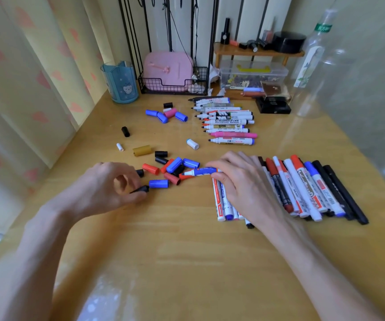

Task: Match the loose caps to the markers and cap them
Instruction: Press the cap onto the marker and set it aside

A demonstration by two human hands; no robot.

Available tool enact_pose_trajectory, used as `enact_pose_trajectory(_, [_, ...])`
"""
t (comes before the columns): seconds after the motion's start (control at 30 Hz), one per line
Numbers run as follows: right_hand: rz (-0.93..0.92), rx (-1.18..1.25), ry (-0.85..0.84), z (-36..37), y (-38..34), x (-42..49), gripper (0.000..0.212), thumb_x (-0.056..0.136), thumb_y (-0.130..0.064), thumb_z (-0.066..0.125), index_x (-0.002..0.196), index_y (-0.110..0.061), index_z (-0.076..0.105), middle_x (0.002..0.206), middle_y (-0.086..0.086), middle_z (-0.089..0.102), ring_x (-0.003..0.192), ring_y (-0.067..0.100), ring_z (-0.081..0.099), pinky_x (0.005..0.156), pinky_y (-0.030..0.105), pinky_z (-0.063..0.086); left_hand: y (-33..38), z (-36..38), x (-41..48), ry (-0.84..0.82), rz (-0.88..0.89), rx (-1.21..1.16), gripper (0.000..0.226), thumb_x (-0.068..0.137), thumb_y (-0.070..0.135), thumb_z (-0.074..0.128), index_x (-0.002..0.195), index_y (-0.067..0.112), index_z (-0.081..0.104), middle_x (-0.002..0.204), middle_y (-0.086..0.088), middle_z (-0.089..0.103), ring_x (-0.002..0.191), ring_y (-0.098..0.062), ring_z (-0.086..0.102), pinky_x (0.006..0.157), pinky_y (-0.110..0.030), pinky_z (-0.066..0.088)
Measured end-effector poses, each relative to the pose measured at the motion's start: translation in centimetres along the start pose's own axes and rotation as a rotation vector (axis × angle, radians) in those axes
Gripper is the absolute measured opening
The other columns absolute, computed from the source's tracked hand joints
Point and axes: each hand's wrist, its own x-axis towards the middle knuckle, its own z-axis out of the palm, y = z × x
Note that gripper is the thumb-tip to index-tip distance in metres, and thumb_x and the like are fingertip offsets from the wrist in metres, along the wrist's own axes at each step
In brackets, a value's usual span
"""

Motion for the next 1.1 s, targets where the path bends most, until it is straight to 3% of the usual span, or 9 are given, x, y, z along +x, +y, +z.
enact_pose_trajectory(0.1, [-0.021,0.012,0.016,0.1,-0.2,0.0,0.025,0.095,-0.007,0.072,0.116,-0.020,0.073,0.100,-0.008,0.061,0.090,0.018,0.056,0.078,0.039,0.040,1.5,0.5,0.3,0.059,0.062,-0.200,0.017,0.084,0.039,0.082,0.088,0.026,0.072,0.088,0.012,0.075,0.086,-0.011,0.072,0.073,-0.034,0.056])
enact_pose_trajectory(0.2, [-0.044,0.025,0.033,0.1,-0.6,0.0,0.026,0.095,-0.006,0.072,0.117,-0.020,0.073,0.101,-0.007,0.061,0.090,0.018,0.056,0.078,0.040,0.040,2.8,1.6,0.5,0.093,0.118,-0.296,0.016,0.085,0.036,0.082,0.089,0.025,0.070,0.089,0.010,0.075,0.080,-0.016,0.071,0.074,-0.033,0.059])
enact_pose_trajectory(0.37, [-0.092,0.036,0.052,0.1,-1.2,0.0,0.024,0.096,-0.008,0.068,0.115,-0.020,0.075,0.099,-0.006,0.061,0.088,0.022,0.056,0.076,0.041,0.039,3.7,2.7,0.8,0.169,0.171,-0.296,0.015,0.087,0.029,0.083,0.090,0.030,0.068,0.087,0.013,0.073,0.076,-0.016,0.069,0.066,-0.031,0.050])
enact_pose_trajectory(0.53, [-0.106,0.036,0.047,0.3,-1.7,0.0,0.024,0.096,-0.008,0.070,0.116,-0.019,0.075,0.098,-0.005,0.062,0.086,0.022,0.056,0.074,0.038,0.036,4.0,3.5,0.9,0.226,0.191,-0.301,0.014,0.087,0.036,0.081,0.096,0.029,0.072,0.085,0.012,0.072,0.077,-0.017,0.068,0.066,-0.026,0.048])
enact_pose_trajectory(0.7, [-0.028,0.018,0.111,-0.8,-0.1,0.4,0.028,0.093,-0.005,0.073,0.117,-0.019,0.076,0.099,-0.004,0.063,0.093,0.020,0.059,0.078,0.034,0.035,3.9,3.1,1.0,0.293,0.180,-0.297,0.015,0.089,0.033,0.080,0.099,0.025,0.073,0.093,0.012,0.075,0.078,-0.015,0.070,0.068,-0.042,0.053])
enact_pose_trajectory(0.83, [-0.058,0.030,0.108,-0.6,-0.5,0.3,0.032,0.090,0.001,0.075,0.117,-0.018,0.077,0.099,-0.004,0.064,0.093,0.019,0.058,0.078,0.040,0.040,3.7,3.4,1.1,0.273,0.204,-0.295,0.021,0.087,0.043,0.078,0.101,0.029,0.072,0.096,0.010,0.075,0.082,-0.019,0.071,0.068,-0.042,0.054])
enact_pose_trajectory(1.0, [-0.107,0.053,0.095,-0.2,-1.4,0.2,0.025,0.096,-0.008,0.070,0.118,-0.018,0.076,0.099,-0.003,0.063,0.088,0.023,0.057,0.075,0.041,0.039,3.6,4.2,1.4,0.308,0.234,-0.301,0.028,0.088,0.043,0.082,0.109,0.026,0.077,0.096,0.010,0.075,0.082,-0.019,0.067,0.068,-0.031,0.052])
enact_pose_trajectory(1.1, [-0.116,0.055,0.097,0.0,-1.6,0.1,0.023,0.097,-0.014,0.068,0.118,-0.019,0.076,0.098,-0.004,0.063,0.086,0.022,0.057,0.073,0.039,0.038,3.7,4.7,1.5,0.333,0.264,-0.280,0.028,0.088,0.042,0.078,0.108,0.022,0.079,0.091,0.009,0.072,0.075,-0.021,0.063,0.068,-0.036,0.052])
